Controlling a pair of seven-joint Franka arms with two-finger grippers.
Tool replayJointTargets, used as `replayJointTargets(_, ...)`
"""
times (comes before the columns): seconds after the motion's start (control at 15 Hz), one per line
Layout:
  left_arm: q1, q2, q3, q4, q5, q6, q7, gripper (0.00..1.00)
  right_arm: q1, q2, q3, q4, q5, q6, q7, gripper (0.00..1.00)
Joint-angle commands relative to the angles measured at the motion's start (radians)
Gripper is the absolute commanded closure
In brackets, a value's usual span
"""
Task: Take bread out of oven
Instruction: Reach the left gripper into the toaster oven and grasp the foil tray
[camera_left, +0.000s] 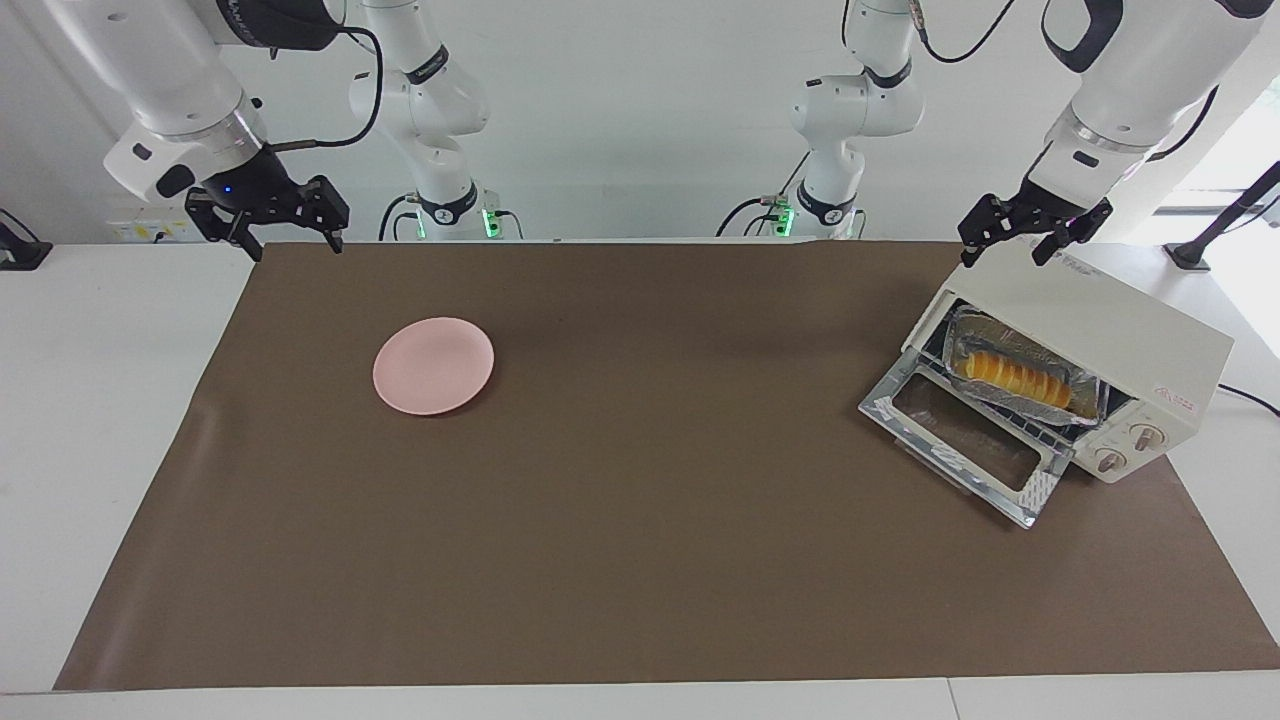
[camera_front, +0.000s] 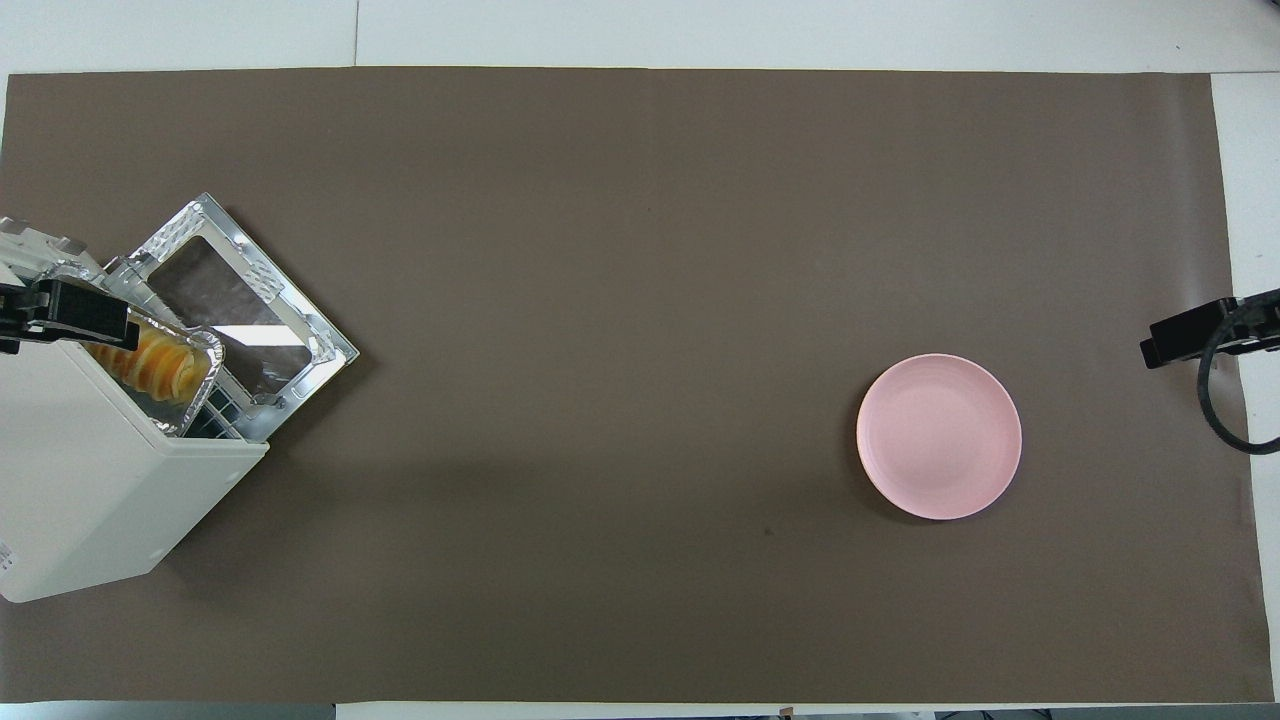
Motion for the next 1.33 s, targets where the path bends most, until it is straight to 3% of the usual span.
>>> replayJointTargets(0.0,-0.007,-0.014,0.008,-0.008,-0.018,0.015,0.007,0.0,-0.006,-0.025,0.004,-0.025,-0.01,-0.006,-0.025,0.0)
replayJointTargets(0.33,-0.005,-0.013,0.013,-0.018,-0.016,0.075,-0.01,0.0,-0.006,-0.025,0.004,-0.025,-0.009,-0.006,-0.025,0.0)
replayJointTargets(0.53,-0.007,0.059,0.014,0.0,0.009,0.099,-0.325,0.0,-0.006,-0.025,0.004,-0.025,-0.009,-0.006,-0.025,0.0)
replayJointTargets(0.73,0.009,0.139,0.016,-0.001,0.083,0.19,-0.501,0.0,-0.006,-0.025,0.004,-0.025,-0.009,-0.006,-0.025,0.0)
replayJointTargets(1.07,0.024,0.268,0.02,-0.006,0.134,0.325,-1.072,0.0,-0.006,-0.025,0.004,-0.025,-0.009,-0.006,-0.025,0.0)
replayJointTargets(1.27,0.047,0.28,0.022,-0.081,0.146,0.412,-1.161,0.0,-0.006,-0.025,0.004,-0.026,-0.009,-0.006,-0.025,0.0)
